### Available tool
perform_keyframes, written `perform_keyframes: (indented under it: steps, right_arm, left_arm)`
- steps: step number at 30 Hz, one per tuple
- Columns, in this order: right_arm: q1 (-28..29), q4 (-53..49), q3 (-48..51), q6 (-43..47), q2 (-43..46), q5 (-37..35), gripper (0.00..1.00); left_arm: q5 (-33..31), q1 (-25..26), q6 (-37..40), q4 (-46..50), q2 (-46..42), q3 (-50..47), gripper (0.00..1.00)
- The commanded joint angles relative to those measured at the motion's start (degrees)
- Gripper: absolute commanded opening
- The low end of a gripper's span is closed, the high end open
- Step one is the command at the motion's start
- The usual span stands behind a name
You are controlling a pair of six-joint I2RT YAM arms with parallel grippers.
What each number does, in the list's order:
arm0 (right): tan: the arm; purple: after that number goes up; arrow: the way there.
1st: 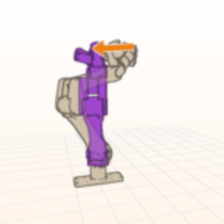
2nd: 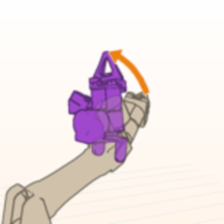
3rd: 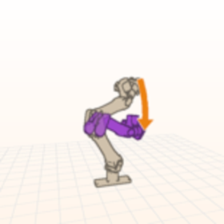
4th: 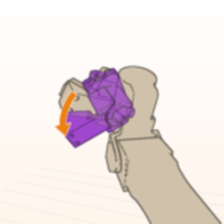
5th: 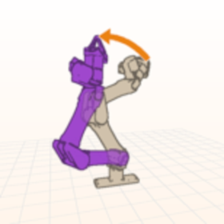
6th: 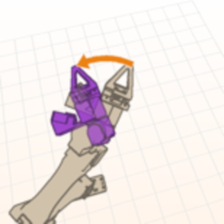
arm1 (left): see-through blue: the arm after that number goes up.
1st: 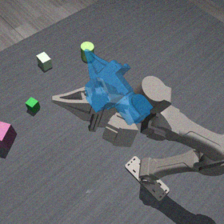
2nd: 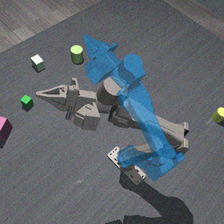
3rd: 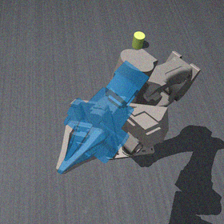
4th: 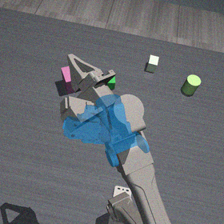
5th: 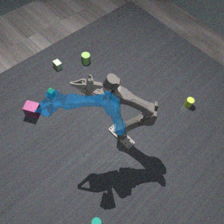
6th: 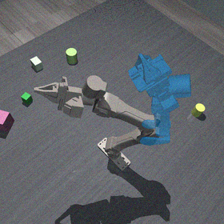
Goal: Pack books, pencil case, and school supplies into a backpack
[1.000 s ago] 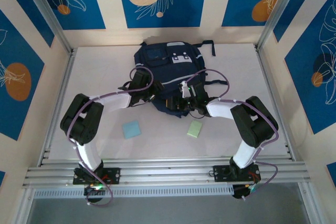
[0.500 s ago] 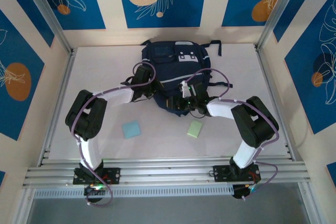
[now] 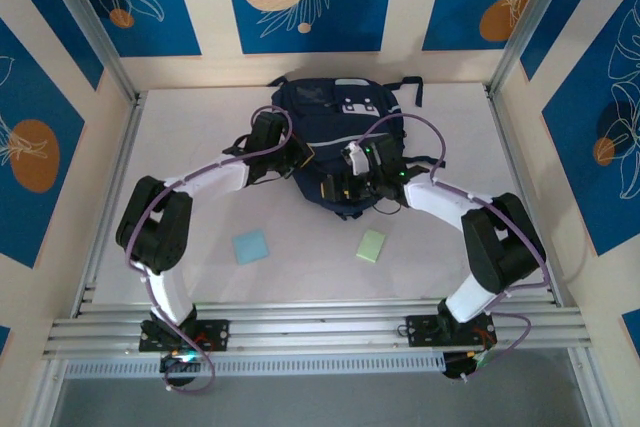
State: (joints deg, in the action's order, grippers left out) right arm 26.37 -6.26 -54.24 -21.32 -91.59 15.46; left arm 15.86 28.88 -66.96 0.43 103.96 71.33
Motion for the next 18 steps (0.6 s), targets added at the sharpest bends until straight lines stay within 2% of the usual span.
perform_keyframes:
  steps: [1,3,8,12,18]
  right_arm:
    - [-0.8,-2.7,-0.8,1.5,2.2,-0.2,0.74]
    - [-1.0,-2.6,-1.0,1.6,2.4,-2.5,0.8]
    - [-0.5,-0.6,-2.6,0.7,0.4,-6.2,0.78]
    - [0.8,0.2,-4.2,1.4,-2.1,-12.4,0.73]
    - [3.5,0.1,-7.2,4.2,-6.6,-16.3,0.61]
  left_arm:
    - [3.4,-0.4,-1.0,-7.0,-3.9,3.1,0.0]
    - [3.3,-0.4,-1.2,-7.2,-4.2,2.9,0.0]
    - [3.8,-0.3,-2.2,-8.2,-4.4,2.5,0.0]
    - [3.9,-0.1,-2.9,-9.2,-4.8,1.2,0.0]
    - [3.8,-0.1,-3.4,-10.1,-6.1,-0.3,0.0]
